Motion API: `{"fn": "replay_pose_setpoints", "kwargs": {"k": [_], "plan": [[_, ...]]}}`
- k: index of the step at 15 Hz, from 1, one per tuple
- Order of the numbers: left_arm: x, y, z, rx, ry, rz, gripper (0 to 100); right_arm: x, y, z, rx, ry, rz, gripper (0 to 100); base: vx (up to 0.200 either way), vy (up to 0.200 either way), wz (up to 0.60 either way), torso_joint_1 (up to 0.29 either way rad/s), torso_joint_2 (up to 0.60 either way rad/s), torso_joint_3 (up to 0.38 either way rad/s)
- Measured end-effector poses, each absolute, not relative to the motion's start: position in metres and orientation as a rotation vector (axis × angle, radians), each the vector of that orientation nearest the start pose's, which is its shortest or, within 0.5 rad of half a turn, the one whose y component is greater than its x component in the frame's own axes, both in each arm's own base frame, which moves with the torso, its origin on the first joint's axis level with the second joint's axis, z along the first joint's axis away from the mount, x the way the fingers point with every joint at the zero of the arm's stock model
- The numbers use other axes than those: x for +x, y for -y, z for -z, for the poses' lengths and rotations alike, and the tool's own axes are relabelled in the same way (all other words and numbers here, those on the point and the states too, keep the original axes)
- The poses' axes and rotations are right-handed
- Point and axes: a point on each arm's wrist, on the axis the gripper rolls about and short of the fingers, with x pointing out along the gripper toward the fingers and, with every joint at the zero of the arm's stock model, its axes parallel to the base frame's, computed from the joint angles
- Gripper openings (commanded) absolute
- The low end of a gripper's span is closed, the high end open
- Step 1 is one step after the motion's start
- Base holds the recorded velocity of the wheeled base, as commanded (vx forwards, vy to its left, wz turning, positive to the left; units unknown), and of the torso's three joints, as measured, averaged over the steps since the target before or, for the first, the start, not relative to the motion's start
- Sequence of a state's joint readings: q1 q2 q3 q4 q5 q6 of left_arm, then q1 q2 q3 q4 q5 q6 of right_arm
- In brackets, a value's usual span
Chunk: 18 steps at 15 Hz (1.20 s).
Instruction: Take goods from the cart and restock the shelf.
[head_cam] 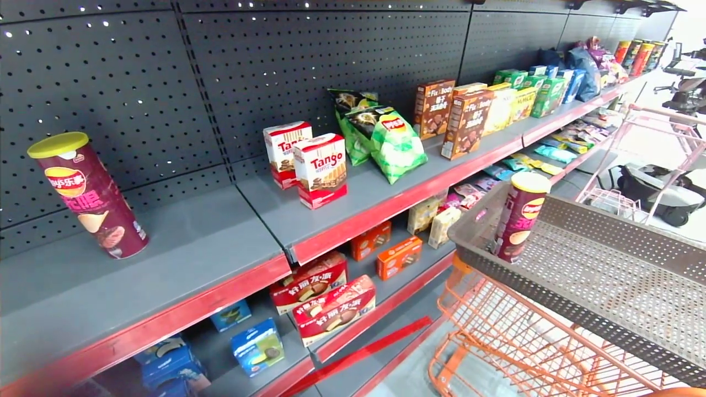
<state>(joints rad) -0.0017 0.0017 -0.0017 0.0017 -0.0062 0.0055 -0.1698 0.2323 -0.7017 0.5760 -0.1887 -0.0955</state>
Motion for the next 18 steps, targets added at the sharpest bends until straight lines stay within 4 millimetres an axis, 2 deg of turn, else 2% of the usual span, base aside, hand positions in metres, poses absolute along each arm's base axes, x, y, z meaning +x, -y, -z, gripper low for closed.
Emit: {"fn": "replay_pose_setpoints", "kwargs": {"k": [5,7,10,15,16,18], "plan": [[-0.023,0.0,-0.076,0.008,-0.001,0.009,0,-0.066,-0.007,-0.201,-0.1,-0.141,0.353,100,0.0,0.0,0.0,0.0,0.0,0.0],[-0.023,0.0,-0.076,0.007,-0.002,0.009,0,-0.059,-0.006,-0.2,-0.098,-0.148,0.357,100,0.0,0.0,0.0,0.0,0.0,0.0],[-0.023,0.0,-0.076,0.007,-0.002,0.009,0,-0.024,0.0,-0.22,-0.082,0.0,0.369,100,0.0,0.0,0.0,0.0,0.0,0.0],[-0.023,0.0,-0.076,0.008,-0.001,0.009,0,0.058,0.013,-0.256,-0.048,0.08,0.332,100,0.0,0.0,0.0,0.0,0.0,0.0],[-0.023,0.0,-0.076,0.008,-0.001,0.009,0,0.075,0.012,-0.255,0.002,0.064,0.281,100,0.0,0.0,0.0,0.0,0.0,0.0],[-0.023,0.0,-0.076,0.008,-0.002,0.009,0,0.101,0.004,-0.235,0.118,-0.048,0.157,100,0.0,0.0,0.0,0.0,0.0,0.0]]}}
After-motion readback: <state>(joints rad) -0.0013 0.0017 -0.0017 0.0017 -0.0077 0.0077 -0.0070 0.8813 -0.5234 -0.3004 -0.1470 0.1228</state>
